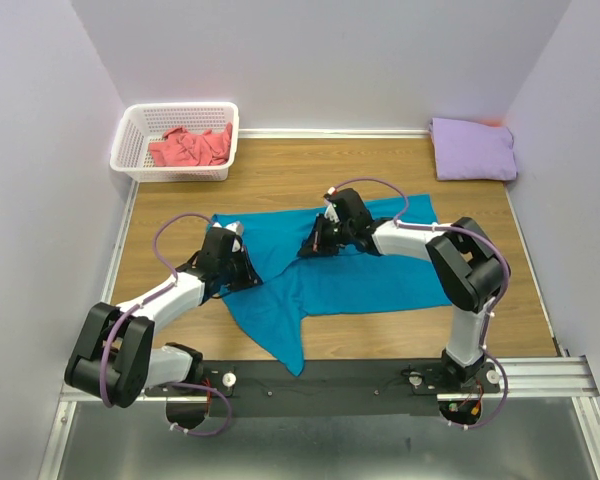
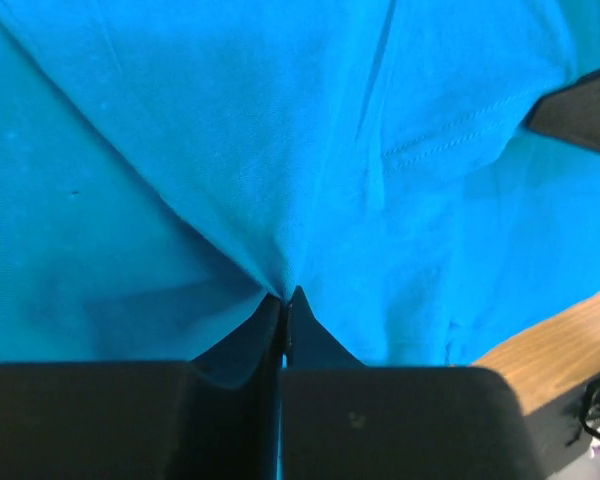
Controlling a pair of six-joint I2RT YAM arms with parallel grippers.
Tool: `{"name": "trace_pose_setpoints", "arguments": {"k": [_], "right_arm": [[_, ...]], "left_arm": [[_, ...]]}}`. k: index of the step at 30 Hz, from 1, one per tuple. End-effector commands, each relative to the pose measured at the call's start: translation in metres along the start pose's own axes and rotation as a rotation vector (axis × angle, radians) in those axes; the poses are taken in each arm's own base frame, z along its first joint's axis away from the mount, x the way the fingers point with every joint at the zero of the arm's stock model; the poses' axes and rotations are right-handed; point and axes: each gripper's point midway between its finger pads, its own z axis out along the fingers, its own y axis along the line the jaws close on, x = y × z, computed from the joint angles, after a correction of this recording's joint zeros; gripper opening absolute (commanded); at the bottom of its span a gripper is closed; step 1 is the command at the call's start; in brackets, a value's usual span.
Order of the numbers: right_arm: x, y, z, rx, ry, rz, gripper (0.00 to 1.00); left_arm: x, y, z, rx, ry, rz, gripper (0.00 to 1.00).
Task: Fold and stack the t-shirts
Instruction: Fold the tshirt
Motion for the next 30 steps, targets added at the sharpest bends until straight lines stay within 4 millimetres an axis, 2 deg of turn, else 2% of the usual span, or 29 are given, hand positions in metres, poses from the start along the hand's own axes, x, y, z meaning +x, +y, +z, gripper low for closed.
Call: {"name": "trace_pose_setpoints", "arguments": {"k": [1,6,12,16,20,21,22,25,28,29,30], "right_arm": [[-0.006,0.01,-0.011,0.037,-0.003,-0.046,0.02],[-0.01,0.002,-0.015,0.094,-0.002,-0.071,0.02],[-0.004,-0.016,-0.018,0.18,0.031,-0.082,0.03],[0.008,-0.033,-0.019,0.237,0.089,-0.086,0.09],[0.005,-0.038,-0.026,0.278,0.076,-0.113,0.23],[0.002,-0.036,-0.028,0.279,0.064,-0.124,0.33],[-0.002,-0.031,-0.033,0.277,0.052,-0.146,0.38],[-0.021,-0.025,-0.044,0.291,0.002,-0.198,0.49],[-0.053,-0.04,-0.063,0.349,-0.081,-0.209,0.51],[-0.069,-0.054,-0.074,0.379,-0.12,-0.181,0.51],[-0.078,-0.063,-0.081,0.393,-0.137,-0.173,0.51]], "left_arm": [[0.007,-0.011,-0.006,0.046,0.05,0.002,0.02],[0.01,-0.013,-0.01,0.048,0.071,-0.002,0.0],[0.021,-0.008,-0.009,0.04,0.114,-0.015,0.0],[0.025,-0.01,-0.01,0.048,0.132,-0.019,0.01],[0.022,-0.021,-0.015,0.096,0.133,-0.014,0.28],[0.019,-0.025,-0.018,0.108,0.122,-0.007,0.4],[0.018,-0.026,-0.02,0.111,0.117,-0.007,0.46],[0.0,-0.029,-0.027,0.099,0.067,0.004,0.51],[-0.034,-0.013,-0.034,0.016,-0.033,-0.012,0.51],[-0.055,-0.004,-0.039,-0.019,-0.093,-0.03,0.51],[-0.066,0.005,-0.039,-0.055,-0.121,-0.027,0.5]]}}
